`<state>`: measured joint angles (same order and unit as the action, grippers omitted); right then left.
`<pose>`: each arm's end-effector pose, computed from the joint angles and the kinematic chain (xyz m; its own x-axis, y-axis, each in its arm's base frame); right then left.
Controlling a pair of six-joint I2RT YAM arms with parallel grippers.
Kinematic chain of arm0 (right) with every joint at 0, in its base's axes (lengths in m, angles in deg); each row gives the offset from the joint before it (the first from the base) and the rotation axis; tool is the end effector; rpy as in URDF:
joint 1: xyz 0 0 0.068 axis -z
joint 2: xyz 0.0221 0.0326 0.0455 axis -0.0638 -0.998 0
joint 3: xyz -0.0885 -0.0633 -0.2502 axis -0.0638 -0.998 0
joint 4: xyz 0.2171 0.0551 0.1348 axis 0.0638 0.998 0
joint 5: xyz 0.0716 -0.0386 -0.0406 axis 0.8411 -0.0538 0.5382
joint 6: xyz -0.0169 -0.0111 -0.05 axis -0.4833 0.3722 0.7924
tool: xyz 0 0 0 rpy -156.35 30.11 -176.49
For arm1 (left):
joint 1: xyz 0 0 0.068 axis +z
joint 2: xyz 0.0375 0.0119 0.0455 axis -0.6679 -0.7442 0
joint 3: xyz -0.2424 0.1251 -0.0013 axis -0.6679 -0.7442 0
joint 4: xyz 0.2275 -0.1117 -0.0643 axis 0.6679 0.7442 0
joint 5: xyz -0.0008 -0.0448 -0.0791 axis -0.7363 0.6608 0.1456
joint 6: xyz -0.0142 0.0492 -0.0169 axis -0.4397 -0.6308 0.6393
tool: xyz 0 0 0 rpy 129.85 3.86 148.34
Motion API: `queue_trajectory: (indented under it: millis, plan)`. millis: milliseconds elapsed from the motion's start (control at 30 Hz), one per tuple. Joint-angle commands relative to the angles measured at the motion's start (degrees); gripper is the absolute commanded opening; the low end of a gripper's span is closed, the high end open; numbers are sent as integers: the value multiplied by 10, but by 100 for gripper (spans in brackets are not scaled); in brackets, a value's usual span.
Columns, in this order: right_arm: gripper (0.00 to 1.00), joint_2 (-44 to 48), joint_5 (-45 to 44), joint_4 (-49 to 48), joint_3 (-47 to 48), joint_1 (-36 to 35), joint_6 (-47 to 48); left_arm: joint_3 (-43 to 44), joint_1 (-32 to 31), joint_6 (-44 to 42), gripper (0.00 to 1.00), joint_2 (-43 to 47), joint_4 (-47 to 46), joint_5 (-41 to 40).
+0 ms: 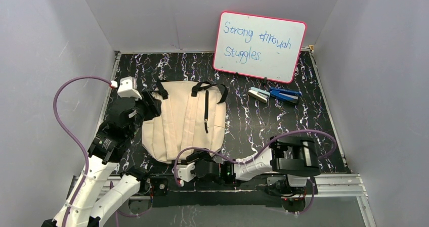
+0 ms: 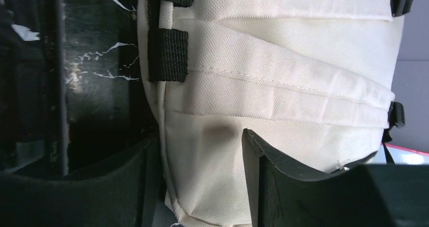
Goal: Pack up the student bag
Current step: Adjust the student bag at the center of the board.
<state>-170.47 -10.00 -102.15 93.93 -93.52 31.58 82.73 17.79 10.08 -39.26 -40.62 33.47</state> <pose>0.0186 0.3314 0.1429 0.5341 -0.6778 -0.5054 -0.6813 0.0089 -0.7319 0.1326 -0.0485 0.3740 -0.2657 -0.3424 -0.9012 0.0310 0.9313 -0.3630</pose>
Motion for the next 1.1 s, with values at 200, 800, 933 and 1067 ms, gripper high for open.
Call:
queue_trajectory:
  millis: [200, 800, 933, 1067]
  plan:
    - [0, -43, -129, -78, 5, 1, 17, 6, 2, 3, 51, -1, 3, -11]
    - [0, 117, 25, 153, 283, 19, -183, 187, 2, -104, 51, 62, 27, -179]
    - [0, 106, 31, 206, 376, 22, -219, 228, 2, -143, 51, 65, -2, -183]
    - [0, 89, 55, 241, 473, 23, -276, 281, 2, -188, 52, 59, -21, -176]
